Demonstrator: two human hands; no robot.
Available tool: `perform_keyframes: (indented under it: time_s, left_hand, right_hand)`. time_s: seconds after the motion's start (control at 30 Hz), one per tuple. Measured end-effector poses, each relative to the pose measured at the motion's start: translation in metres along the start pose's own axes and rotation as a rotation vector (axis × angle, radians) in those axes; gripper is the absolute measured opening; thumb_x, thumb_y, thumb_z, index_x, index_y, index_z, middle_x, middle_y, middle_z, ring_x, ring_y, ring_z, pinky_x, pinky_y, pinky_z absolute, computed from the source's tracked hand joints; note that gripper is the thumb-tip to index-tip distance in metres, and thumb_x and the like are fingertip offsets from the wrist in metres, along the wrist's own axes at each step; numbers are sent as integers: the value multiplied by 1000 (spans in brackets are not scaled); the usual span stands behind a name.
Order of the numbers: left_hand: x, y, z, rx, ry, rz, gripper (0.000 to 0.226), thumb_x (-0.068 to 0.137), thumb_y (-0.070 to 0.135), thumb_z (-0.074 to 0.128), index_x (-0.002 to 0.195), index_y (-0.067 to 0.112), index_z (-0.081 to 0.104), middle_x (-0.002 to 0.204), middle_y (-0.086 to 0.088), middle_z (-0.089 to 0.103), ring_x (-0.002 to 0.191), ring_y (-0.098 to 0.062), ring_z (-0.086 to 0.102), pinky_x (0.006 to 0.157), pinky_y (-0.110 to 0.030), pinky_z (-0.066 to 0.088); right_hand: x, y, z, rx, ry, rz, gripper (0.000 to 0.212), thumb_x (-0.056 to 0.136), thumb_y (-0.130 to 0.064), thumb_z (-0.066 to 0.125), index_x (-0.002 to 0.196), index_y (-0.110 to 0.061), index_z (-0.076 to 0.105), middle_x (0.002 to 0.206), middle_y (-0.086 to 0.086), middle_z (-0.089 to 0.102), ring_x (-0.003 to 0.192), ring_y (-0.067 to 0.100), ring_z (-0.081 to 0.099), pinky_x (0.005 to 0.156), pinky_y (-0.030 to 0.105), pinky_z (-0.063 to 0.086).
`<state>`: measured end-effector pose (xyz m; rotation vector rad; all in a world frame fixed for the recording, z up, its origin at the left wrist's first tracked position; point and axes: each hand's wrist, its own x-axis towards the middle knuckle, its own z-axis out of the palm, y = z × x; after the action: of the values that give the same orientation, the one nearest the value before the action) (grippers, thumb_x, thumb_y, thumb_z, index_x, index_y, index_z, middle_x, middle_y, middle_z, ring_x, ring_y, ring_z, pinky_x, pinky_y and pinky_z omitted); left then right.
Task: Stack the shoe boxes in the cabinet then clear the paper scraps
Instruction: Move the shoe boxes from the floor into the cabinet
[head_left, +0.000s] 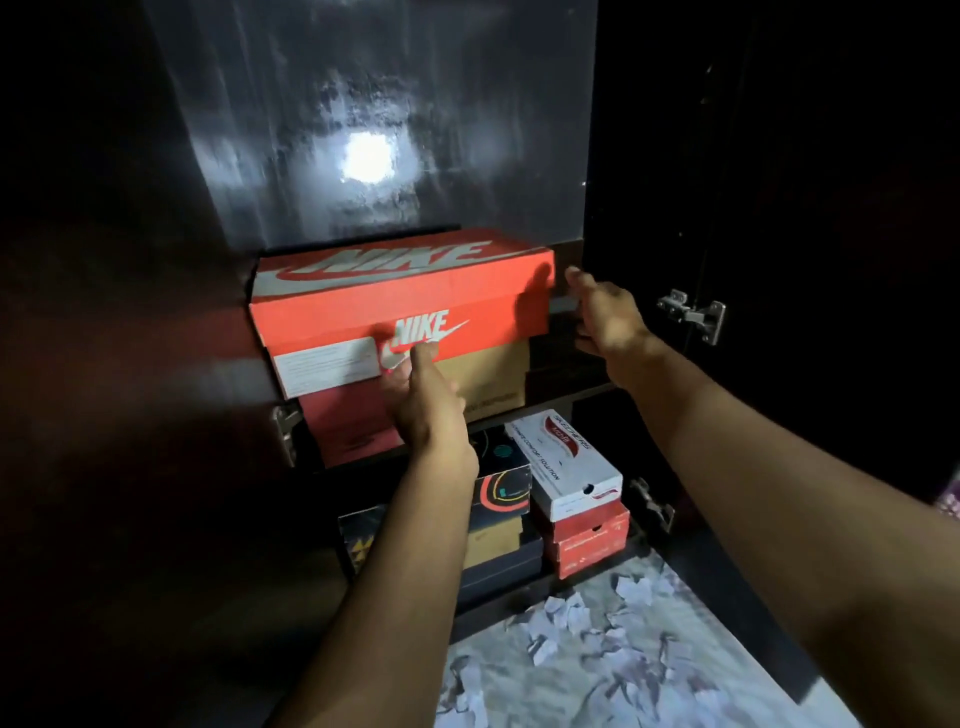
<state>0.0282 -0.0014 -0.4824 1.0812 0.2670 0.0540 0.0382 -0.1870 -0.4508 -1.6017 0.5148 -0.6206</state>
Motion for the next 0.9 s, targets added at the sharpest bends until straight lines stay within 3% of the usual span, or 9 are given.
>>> perform_keyframes:
  time_s: [0.1,0.27,0.37,0.43,0.53,0.6,0.8,0.87,0.9]
  left_hand:
    - [-29,-31,15,113,-218,-26,10,97,31,57,98,25,64,97,3,67,78,-13,68,63,-23,47]
    - [-100,-100,48,297,-503,-120,15,100,19,57,86,22,62,86,-1,64,65,-14,60,57,-23,40]
    - [-154,-156,65,385,-677,-170,5,95,24,62,95,22,68,93,-3,71,72,-16,67,64,-27,46]
    - [-194,-196,75,454,-796,-208,6,95,23,62,97,23,68,92,-2,71,72,-15,68,64,-25,49]
    - [-256,-261,84,578,-967,-273,9,96,18,62,88,21,64,81,2,66,66,-14,63,54,-19,45]
    - [-296,-306,82,658,-1064,-303,11,96,16,61,86,19,62,80,0,64,64,-15,62,49,-18,43]
    - [-404,-427,52,935,-1325,-511,11,96,19,63,85,17,63,81,-3,64,69,-21,65,60,-26,43]
    - [-432,-463,41,1017,-1403,-558,10,96,21,63,87,17,64,86,-4,64,70,-21,64,62,-27,45]
    - [-444,-481,36,1052,-1436,-576,9,96,22,63,88,17,65,88,-4,64,72,-21,64,64,-28,46]
  right_hand:
    - [-43,18,-45,37,7,-43,35,104,-27,57,123,0,68,117,20,70,117,39,66,91,42,56]
    - [-119,66,-144,-142,35,-101,16,93,-29,62,98,-20,74,100,3,77,98,20,71,90,35,55]
    - [-166,108,-215,-212,81,-85,11,92,-27,67,94,-20,74,88,-10,74,83,-1,66,79,18,51]
    - [-199,139,-266,-255,160,-32,8,97,-16,68,98,-10,74,88,-5,73,77,-5,63,73,11,48]
    - [-247,193,-344,-290,303,77,10,91,-18,70,92,-9,74,92,1,77,77,2,64,74,20,50]
    - [-279,230,-392,-297,406,158,12,85,-24,67,87,-16,75,87,-5,78,76,3,65,73,24,51]
    - [-391,338,-506,-318,754,455,11,92,-17,69,82,-22,69,82,-9,73,79,7,67,86,37,54]
    - [-426,370,-528,-303,884,576,8,87,-28,68,90,-20,70,92,-3,74,91,19,71,91,38,53]
    - [-442,384,-538,-306,951,638,19,85,-34,66,96,-20,70,101,3,75,99,26,71,92,36,51]
